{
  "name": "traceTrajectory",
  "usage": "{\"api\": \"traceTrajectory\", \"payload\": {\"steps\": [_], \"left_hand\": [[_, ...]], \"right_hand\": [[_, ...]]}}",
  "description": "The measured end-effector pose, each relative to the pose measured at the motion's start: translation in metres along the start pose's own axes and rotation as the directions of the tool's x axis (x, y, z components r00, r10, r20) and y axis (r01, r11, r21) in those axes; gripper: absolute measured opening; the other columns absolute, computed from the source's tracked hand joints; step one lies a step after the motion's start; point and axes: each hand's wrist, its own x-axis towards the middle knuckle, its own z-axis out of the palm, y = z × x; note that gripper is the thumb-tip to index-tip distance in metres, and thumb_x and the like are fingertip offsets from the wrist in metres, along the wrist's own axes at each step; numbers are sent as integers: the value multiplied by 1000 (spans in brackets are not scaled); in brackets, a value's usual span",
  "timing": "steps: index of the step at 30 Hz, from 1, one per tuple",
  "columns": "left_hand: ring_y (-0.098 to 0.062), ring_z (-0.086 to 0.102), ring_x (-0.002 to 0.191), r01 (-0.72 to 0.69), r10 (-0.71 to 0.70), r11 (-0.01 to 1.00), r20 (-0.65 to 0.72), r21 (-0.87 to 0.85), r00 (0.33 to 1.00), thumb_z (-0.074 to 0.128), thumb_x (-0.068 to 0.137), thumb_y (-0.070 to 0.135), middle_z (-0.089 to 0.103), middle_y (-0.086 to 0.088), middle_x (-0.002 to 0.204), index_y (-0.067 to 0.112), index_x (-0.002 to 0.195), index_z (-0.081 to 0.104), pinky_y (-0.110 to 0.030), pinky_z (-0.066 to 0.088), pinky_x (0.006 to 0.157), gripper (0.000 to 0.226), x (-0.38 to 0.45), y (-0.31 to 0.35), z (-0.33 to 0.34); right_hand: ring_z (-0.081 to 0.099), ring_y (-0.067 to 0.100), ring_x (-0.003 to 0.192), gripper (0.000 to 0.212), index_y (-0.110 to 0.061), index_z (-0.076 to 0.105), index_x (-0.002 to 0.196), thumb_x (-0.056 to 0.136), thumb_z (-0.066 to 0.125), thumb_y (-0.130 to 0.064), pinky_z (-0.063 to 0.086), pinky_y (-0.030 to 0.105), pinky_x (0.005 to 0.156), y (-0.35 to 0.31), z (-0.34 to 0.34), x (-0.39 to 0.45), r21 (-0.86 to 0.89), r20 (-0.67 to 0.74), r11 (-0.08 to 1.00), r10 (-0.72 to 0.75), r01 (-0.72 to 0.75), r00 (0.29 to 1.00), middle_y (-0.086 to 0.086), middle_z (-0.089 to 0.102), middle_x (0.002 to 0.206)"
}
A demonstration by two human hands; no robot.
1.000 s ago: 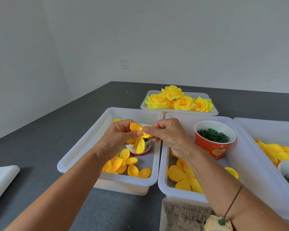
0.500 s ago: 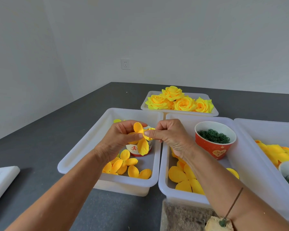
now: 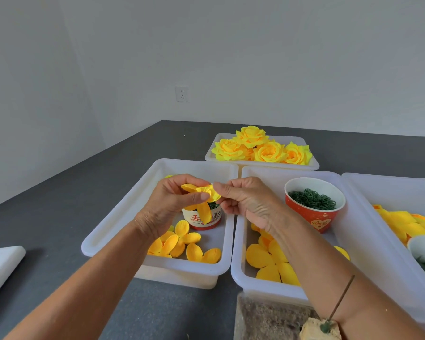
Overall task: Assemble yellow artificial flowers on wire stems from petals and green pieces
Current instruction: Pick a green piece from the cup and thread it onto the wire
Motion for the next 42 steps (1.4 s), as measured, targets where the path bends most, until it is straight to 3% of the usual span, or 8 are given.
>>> {"api": "traceTrajectory", "payload": {"steps": [4, 8, 17, 23, 30, 33, 37, 42], "left_hand": [[-18, 67, 80, 13, -13, 1000, 10, -3, 1000, 73, 64, 7, 72, -5, 85, 17, 87, 74, -26, 55, 72, 25, 0, 0, 1], [-22, 68, 88, 12, -15, 995, 26, 100, 1000, 72, 66, 11, 73, -4, 90, 16, 93, 72, -28, 55, 77, 28, -2, 0, 4], [-19, 68, 89, -12, 4, 984, 42, 179, 999, 74, 65, 12, 74, -3, 88, 13, 90, 72, -26, 54, 80, 25, -4, 0, 6], [-11, 68, 76, -69, 73, 985, -25, 159, 997, 75, 60, 8, 73, 4, 77, 12, 80, 72, -20, 53, 70, 21, -3, 0, 8], [-14, 66, 79, -89, 99, 983, -57, 164, 993, 75, 62, 9, 71, 0, 81, 10, 81, 71, -23, 53, 72, 20, -3, 1, 8], [-11, 60, 85, -88, 149, 923, -136, 375, 979, 81, 61, 15, 64, 2, 89, 24, 81, 69, -19, 49, 77, 25, 0, -2, 7], [-10, 46, 63, -39, 220, 812, -244, 582, 945, 87, 58, 25, 53, 0, 70, 18, 72, 55, -18, 42, 55, 35, 4, -8, 7], [-12, 51, 44, 23, 67, 931, -232, 363, 971, 82, 59, 28, 58, -2, 51, 11, 66, 51, -20, 42, 44, 37, 4, -7, 10]], "right_hand": [[60, 8, 50, 8, -6, 68, 74, 82, 67, -6, 50, 18, 50, -1, -3, 0, 12, -4, 1000, -3, 3, 1000, 4, 67, 60], [52, 4, 45, 13, -4, 66, 66, 74, 75, -7, 46, 16, 48, 1, -2, 0, -153, -125, 984, -113, 93, 986, -2, 62, 51], [44, 2, 40, 29, -9, 55, 55, 69, 80, -15, 39, 16, 44, 2, 1, -2, -249, -117, 960, -164, 131, 980, -9, 51, 41], [41, 7, 39, 30, -10, 56, 58, 58, 81, -28, 40, 16, 40, 0, 4, 1, 11, -160, 999, 46, -45, 986, -1, 52, 46], [55, 7, 43, 8, -1, 63, 75, 82, 65, -5, 48, 18, 44, -3, -2, 1, 102, -17, 991, 92, -90, 996, 4, 62, 53], [57, 7, 47, 7, -1, 66, 73, 79, 69, -3, 49, 17, 49, 0, -3, 1, -44, -112, 999, -11, 6, 994, 3, 64, 56], [52, 1, 46, 11, -2, 68, 69, 73, 76, -6, 46, 15, 49, 3, -2, 1, -281, -172, 944, -228, 174, 958, -3, 61, 52], [54, 2, 52, 13, -3, 68, 68, 74, 77, -10, 49, 17, 55, 3, -1, 1, -418, -176, 855, -407, 307, 896, -2, 60, 55]]}}
